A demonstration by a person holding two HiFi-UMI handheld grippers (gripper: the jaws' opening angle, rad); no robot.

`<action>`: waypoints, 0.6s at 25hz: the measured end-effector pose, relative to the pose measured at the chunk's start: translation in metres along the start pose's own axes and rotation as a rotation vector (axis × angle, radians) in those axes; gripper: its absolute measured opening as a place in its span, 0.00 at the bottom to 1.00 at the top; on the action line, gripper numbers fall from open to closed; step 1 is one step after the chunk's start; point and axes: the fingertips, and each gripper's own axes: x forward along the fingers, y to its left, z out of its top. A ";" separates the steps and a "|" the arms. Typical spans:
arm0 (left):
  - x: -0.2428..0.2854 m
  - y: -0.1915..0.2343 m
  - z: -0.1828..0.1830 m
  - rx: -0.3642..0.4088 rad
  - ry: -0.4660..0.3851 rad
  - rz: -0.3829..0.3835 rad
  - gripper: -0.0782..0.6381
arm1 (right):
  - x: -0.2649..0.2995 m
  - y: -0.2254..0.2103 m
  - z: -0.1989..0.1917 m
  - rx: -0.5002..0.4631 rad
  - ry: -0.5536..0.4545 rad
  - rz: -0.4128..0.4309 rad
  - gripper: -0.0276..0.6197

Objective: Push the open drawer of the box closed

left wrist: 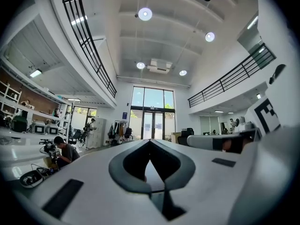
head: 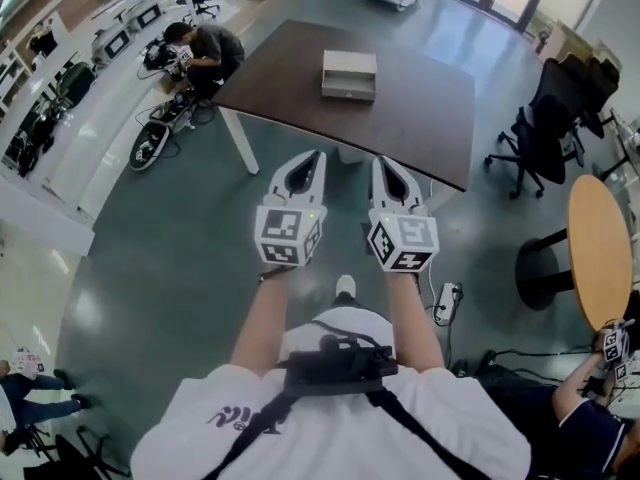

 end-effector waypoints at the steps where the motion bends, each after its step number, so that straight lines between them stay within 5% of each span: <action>1: 0.016 -0.001 0.003 0.000 -0.002 -0.006 0.12 | 0.009 -0.011 0.005 0.003 -0.009 0.001 0.03; 7: 0.108 -0.004 0.012 -0.007 -0.039 -0.032 0.12 | 0.069 -0.069 0.018 0.002 -0.031 0.012 0.03; 15: 0.179 0.006 -0.017 -0.009 0.004 -0.006 0.12 | 0.118 -0.129 -0.016 0.062 0.036 0.009 0.03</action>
